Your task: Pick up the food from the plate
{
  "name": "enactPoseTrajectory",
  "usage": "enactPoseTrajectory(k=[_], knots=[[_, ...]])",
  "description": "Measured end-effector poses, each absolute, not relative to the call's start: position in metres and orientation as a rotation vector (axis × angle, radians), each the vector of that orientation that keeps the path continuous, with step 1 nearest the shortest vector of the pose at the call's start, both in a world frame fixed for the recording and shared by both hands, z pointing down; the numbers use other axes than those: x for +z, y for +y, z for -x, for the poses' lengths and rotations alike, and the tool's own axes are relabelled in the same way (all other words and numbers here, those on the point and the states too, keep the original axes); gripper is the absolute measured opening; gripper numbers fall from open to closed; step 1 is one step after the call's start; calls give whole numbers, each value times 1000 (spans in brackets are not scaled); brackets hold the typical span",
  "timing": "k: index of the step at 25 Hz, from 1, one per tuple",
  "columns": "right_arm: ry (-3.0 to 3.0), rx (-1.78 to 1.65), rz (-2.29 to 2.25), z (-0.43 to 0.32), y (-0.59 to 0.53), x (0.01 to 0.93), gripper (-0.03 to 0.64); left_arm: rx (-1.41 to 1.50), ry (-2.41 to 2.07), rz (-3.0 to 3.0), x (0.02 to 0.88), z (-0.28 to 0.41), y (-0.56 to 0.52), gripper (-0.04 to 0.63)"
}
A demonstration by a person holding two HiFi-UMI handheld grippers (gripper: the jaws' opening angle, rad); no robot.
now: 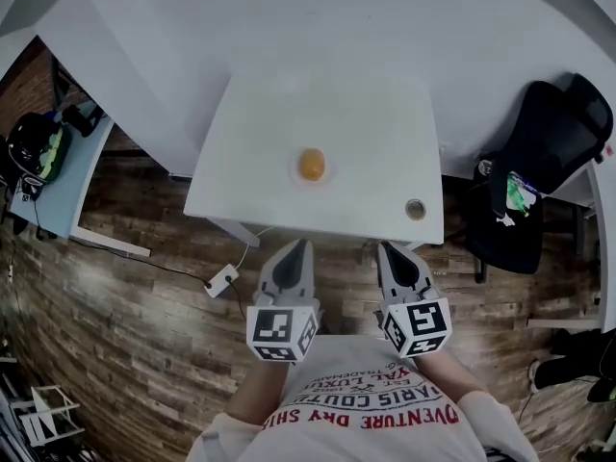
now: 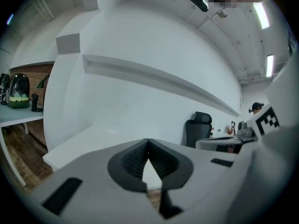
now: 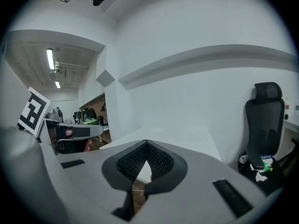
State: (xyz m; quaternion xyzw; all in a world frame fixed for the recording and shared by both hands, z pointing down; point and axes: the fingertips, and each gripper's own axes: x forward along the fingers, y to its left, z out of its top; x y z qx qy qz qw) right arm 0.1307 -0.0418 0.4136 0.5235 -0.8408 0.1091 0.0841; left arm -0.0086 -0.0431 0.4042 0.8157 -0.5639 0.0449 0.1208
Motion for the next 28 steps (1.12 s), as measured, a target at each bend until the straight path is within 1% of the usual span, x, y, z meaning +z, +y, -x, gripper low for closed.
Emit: enactPoseTrajectory(k=[11, 17, 28], knots=[[-2409, 362, -1731, -78, -184, 404, 8, 166, -1512, -2494, 389, 64, -197, 5], [-2365, 380, -1776, -59, -234, 408, 8, 215, -1458, -2508, 399, 84, -252, 5], [-2300, 487, -1662, -74, -284, 458, 8, 366, -1362, -2328, 474, 60, -288, 6]])
